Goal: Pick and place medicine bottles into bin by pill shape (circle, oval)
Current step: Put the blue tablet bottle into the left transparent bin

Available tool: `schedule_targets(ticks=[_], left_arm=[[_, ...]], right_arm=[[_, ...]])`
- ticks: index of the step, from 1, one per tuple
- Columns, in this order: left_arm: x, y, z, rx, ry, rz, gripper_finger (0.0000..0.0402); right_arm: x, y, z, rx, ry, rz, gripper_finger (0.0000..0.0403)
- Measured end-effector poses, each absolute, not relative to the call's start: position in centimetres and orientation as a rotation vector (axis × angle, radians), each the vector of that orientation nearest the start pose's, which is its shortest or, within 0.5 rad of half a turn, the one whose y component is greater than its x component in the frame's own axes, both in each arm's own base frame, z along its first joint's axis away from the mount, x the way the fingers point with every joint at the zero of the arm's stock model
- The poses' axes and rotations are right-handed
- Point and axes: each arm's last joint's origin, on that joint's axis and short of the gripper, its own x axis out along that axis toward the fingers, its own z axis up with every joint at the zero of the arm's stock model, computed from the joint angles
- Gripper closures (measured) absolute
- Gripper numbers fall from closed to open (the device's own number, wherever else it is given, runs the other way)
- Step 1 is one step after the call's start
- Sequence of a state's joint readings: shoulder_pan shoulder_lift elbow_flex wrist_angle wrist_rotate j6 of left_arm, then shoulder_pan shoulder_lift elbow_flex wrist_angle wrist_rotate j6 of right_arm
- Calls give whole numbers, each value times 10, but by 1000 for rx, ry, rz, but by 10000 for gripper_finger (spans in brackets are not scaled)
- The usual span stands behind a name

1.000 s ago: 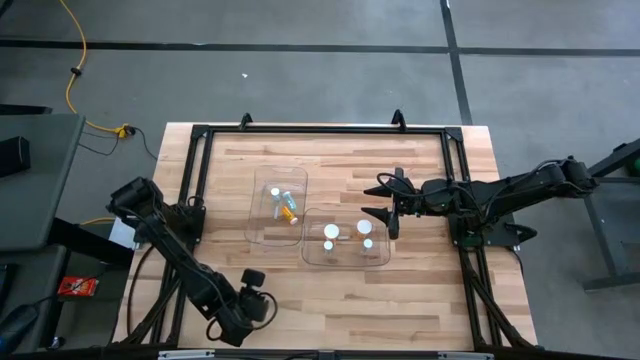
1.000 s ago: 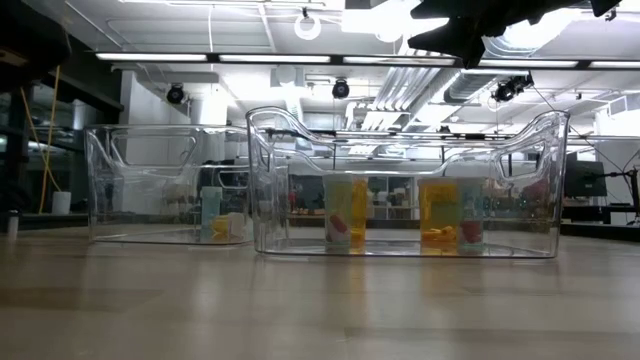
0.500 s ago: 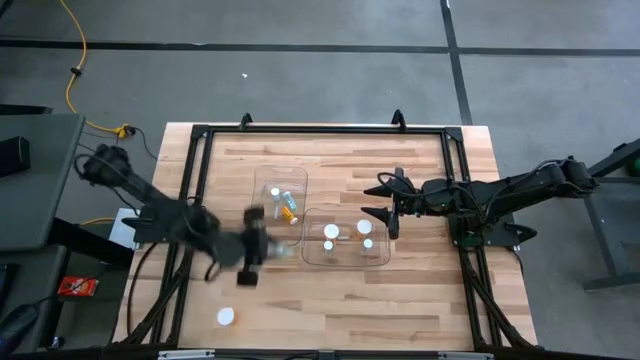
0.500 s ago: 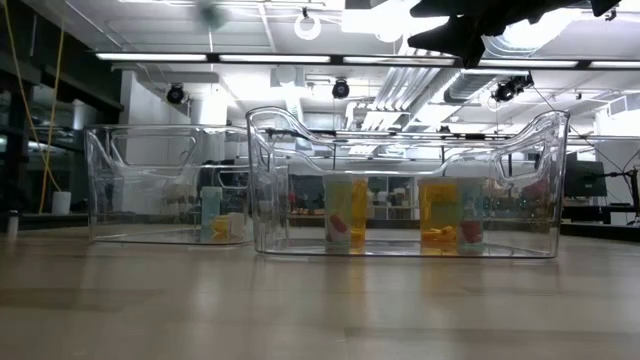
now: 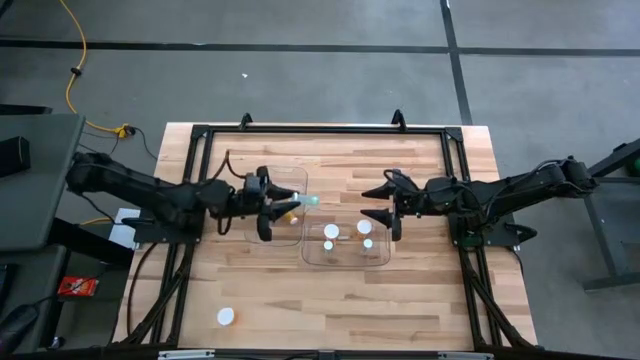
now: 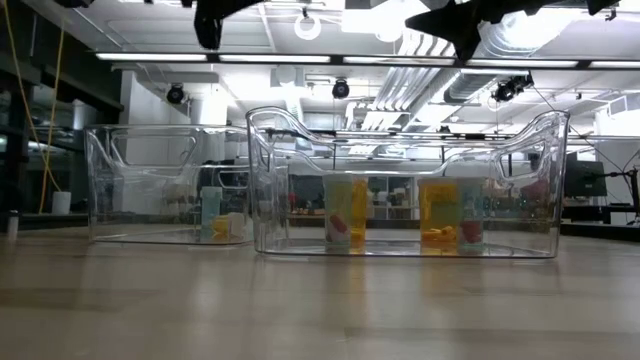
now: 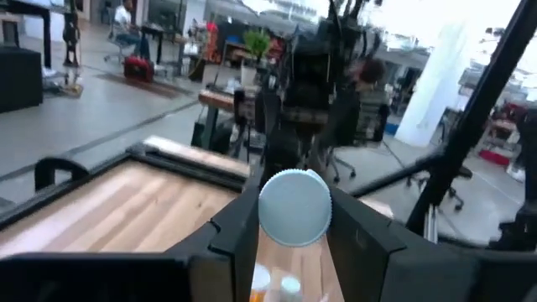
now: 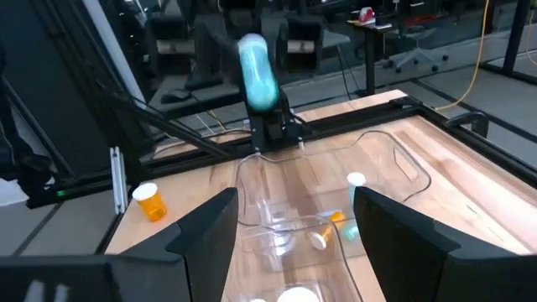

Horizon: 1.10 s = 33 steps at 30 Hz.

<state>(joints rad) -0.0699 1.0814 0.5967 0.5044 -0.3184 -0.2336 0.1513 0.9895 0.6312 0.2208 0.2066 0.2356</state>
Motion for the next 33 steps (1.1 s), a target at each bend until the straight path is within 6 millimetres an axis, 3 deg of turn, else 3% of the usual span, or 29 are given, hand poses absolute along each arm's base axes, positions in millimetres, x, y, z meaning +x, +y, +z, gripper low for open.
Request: schedule_targets(ticks=[16, 19, 22, 26, 33], left_arm=[[235, -6, 273, -241, -27, 191, 288], [230, -2, 286, -232, 49, 172, 288], [221, 4, 302, -169, 238, 183, 288], [210, 8, 299, -73, 606, 214, 288], [205, 12, 246, -14, 1049, 221, 288]], right_arm=[[219, 27, 282, 212, 122, -69, 171], [219, 27, 282, 212, 122, -72, 171], [219, 27, 282, 211, 123, -80, 171], [219, 27, 281, 209, 125, -89, 171], [219, 27, 280, 206, 135, -102, 171]])
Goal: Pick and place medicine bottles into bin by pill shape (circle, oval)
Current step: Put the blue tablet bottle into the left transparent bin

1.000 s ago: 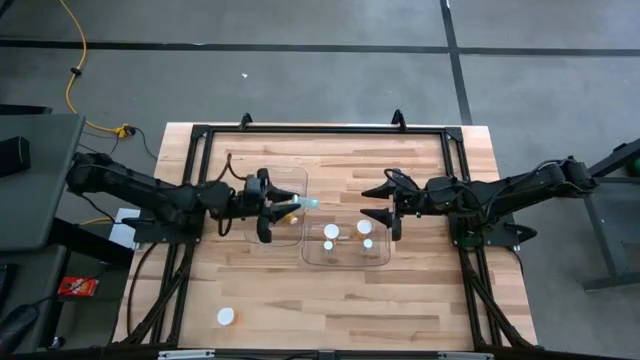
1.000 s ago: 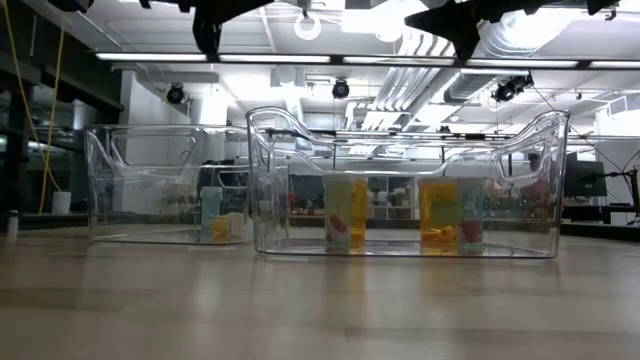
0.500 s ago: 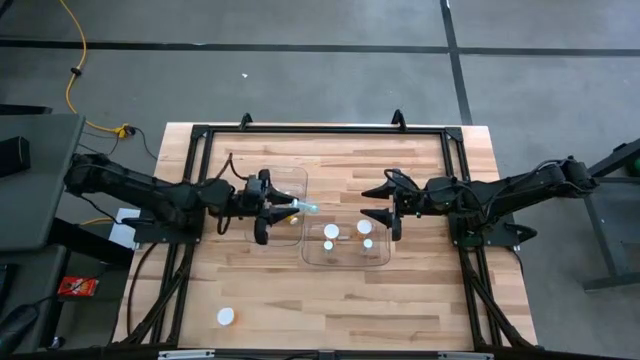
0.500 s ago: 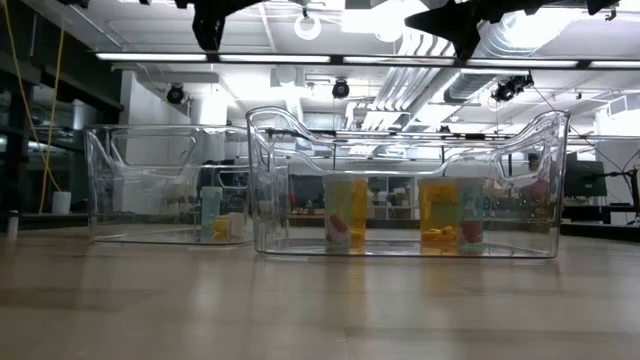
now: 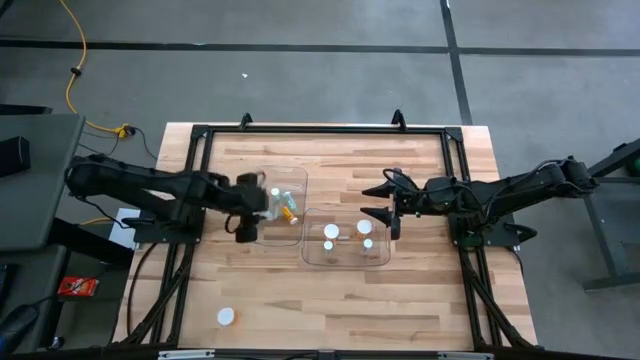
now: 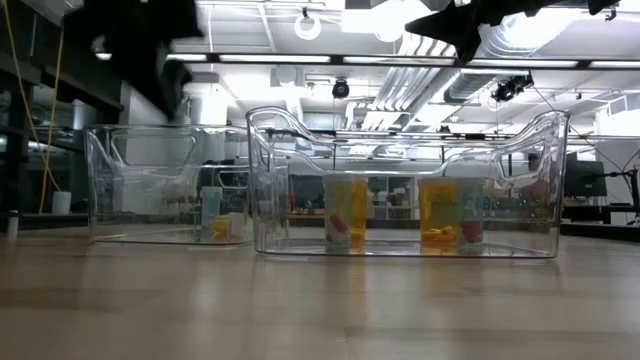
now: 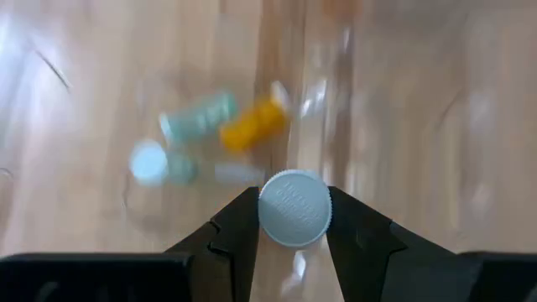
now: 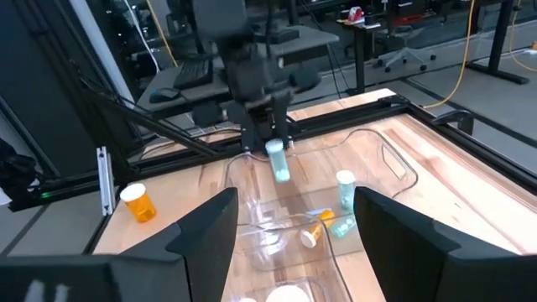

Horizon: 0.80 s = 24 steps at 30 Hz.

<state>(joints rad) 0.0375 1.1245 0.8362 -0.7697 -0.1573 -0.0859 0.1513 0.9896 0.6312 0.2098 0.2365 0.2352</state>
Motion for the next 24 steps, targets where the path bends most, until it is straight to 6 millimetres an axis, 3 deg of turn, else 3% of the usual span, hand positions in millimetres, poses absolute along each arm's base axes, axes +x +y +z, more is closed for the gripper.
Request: schedule_targets(ticks=[6, 12, 24], left_arm=[[225, 19, 206, 51, 1190, 207, 288], [244, 25, 186, 103, 1204, 181, 288], [244, 28, 183, 82, 1219, 168, 281]], right_arm=[[219, 25, 279, 200, 141, -146, 171], [219, 25, 279, 202, 146, -148, 171], [219, 25, 278, 214, 149, -149, 171]])
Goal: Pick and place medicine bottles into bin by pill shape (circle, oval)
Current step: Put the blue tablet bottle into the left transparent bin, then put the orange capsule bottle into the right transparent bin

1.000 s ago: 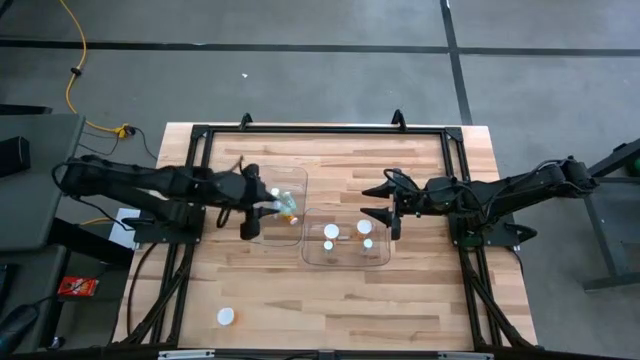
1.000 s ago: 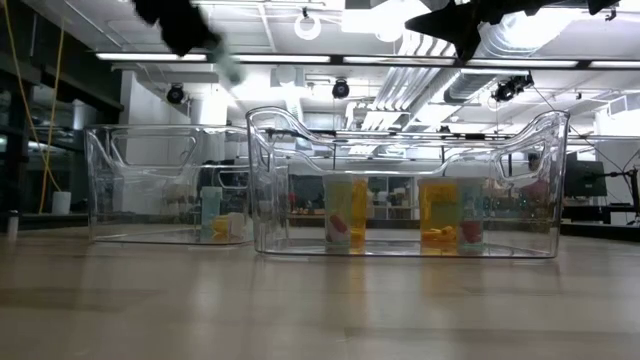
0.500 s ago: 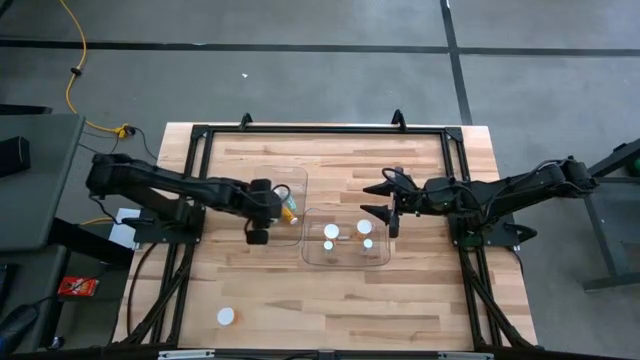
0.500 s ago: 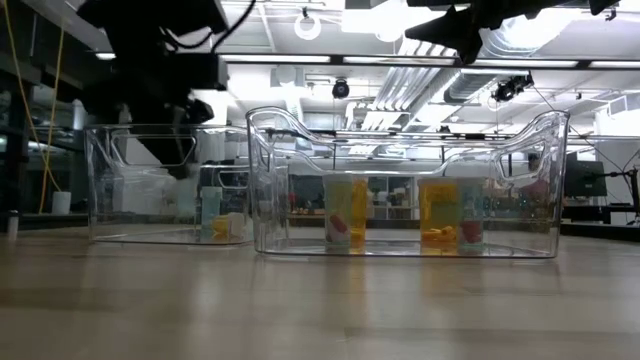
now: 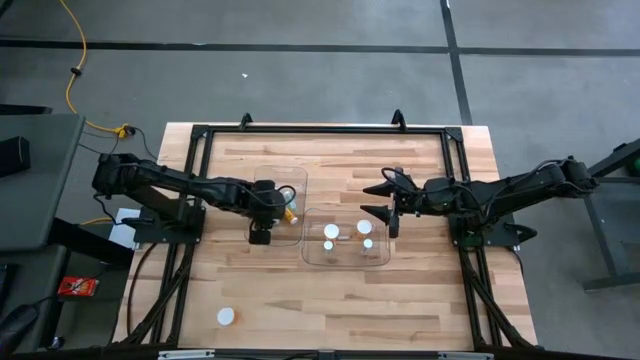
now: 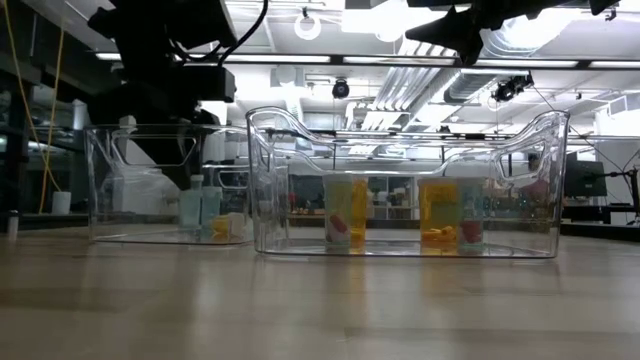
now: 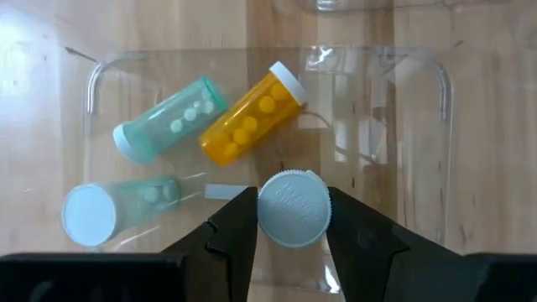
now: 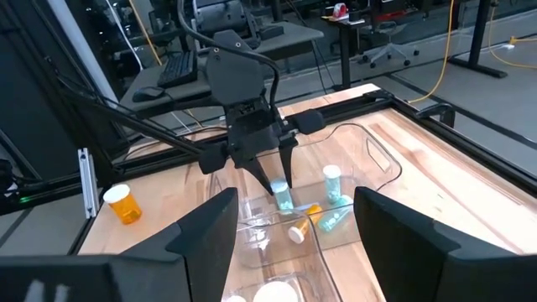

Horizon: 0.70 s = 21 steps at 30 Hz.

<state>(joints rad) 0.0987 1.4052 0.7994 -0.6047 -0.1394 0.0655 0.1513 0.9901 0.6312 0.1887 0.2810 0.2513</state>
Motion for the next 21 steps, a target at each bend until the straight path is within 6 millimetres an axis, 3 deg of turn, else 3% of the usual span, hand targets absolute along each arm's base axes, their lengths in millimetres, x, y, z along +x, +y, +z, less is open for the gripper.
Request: schedule_targets(ticks=[8, 12, 17, 21], left_arm=[[244, 28, 183, 73, 1222, 175, 223], [246, 29, 194, 83, 1254, 179, 200], [249, 29, 238, 80, 1171, 187, 192], [242, 28, 284, 25, 924, 230, 194]], right_arm=[[218, 25, 278, 211, 155, -150, 171], [218, 25, 278, 211, 154, -150, 171], [218, 25, 278, 205, 155, -150, 171], [218, 25, 278, 204, 154, -149, 171]])
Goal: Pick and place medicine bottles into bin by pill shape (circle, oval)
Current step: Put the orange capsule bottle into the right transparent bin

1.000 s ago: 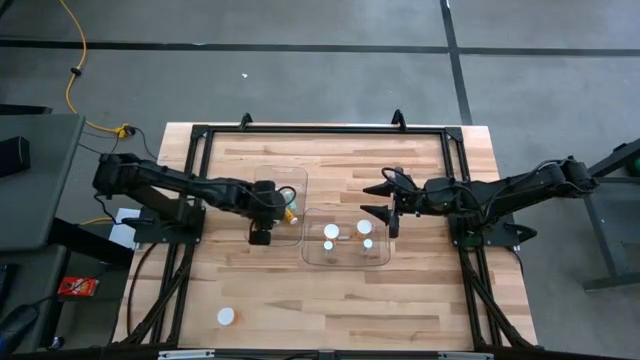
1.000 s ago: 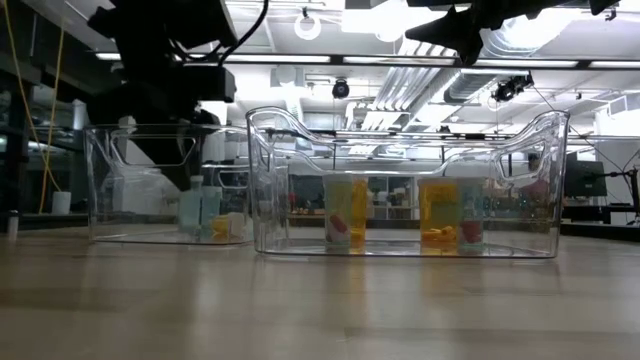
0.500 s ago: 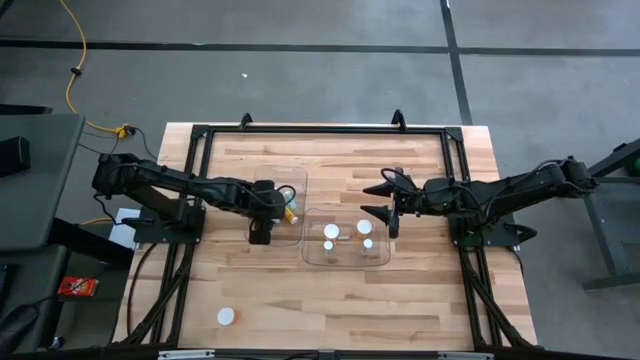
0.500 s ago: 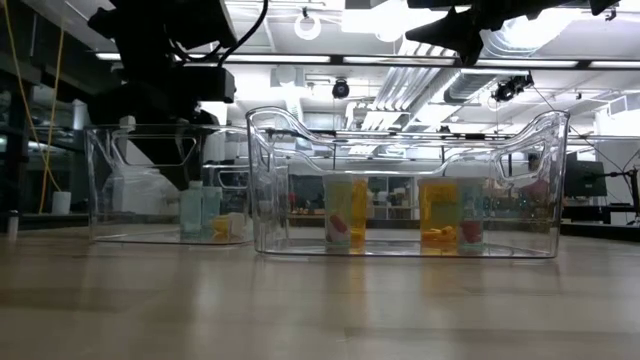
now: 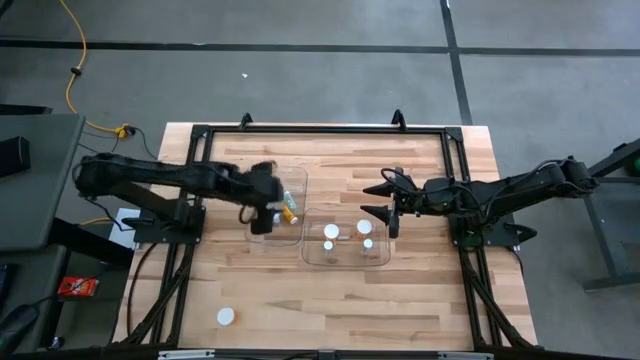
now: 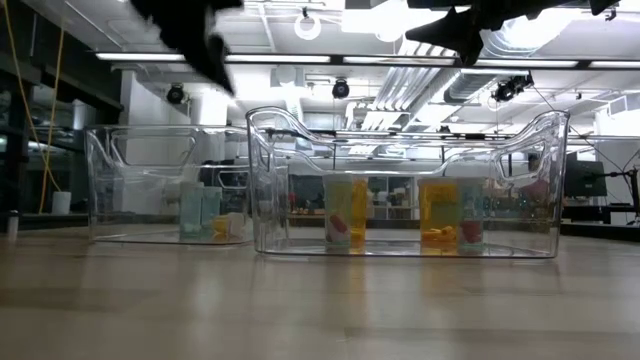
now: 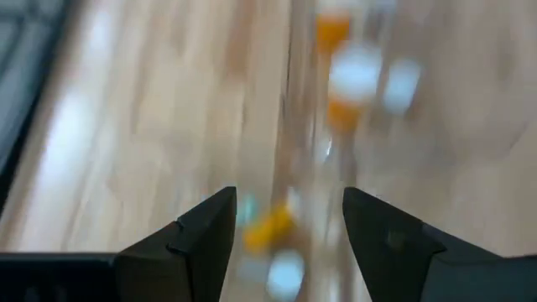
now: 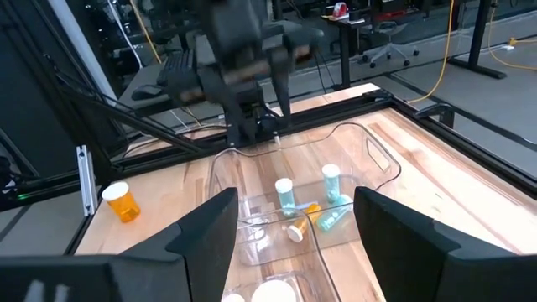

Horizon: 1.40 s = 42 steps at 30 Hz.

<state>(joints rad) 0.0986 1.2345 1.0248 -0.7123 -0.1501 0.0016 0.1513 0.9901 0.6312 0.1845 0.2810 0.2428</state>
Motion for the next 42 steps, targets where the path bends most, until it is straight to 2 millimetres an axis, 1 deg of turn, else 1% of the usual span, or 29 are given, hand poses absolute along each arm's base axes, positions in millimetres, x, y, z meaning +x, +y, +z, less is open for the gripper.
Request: schedule_targets(ticks=[4, 6, 7, 9, 12, 14, 18, 28, 33, 38, 40, 42], left_arm=[[229, 26, 316, -96, 540, 268, 194], [223, 24, 320, -140, 368, 263, 194], [220, 23, 320, -163, 284, 257, 194], [216, 20, 313, -204, 159, 235, 194], [212, 16, 296, -250, 53, 206, 194], [210, 14, 286, -263, 27, 199, 194], [209, 13, 280, -274, 23, 213, 194], [209, 14, 279, -247, 26, 214, 195], [211, 14, 278, -246, 33, 223, 195], [211, 15, 277, -250, 37, 245, 195], [211, 14, 277, -251, 70, 241, 195], [212, 10, 278, -253, 152, 218, 195]], right_arm=[[218, 25, 278, 204, 153, -149, 171], [219, 25, 278, 196, 147, -148, 171], [219, 25, 279, 190, 146, -147, 171], [219, 25, 279, 190, 142, -147, 171], [219, 25, 280, 193, 137, -146, 171], [219, 25, 280, 193, 135, -145, 171], [219, 25, 280, 194, 133, -144, 171], [219, 25, 280, 184, 134, -141, 171], [219, 25, 280, 213, 132, -143, 171], [219, 24, 280, 183, 127, -189, 171], [218, 23, 280, 229, 119, -217, 171], [218, 23, 280, 267, 112, -239, 171]])
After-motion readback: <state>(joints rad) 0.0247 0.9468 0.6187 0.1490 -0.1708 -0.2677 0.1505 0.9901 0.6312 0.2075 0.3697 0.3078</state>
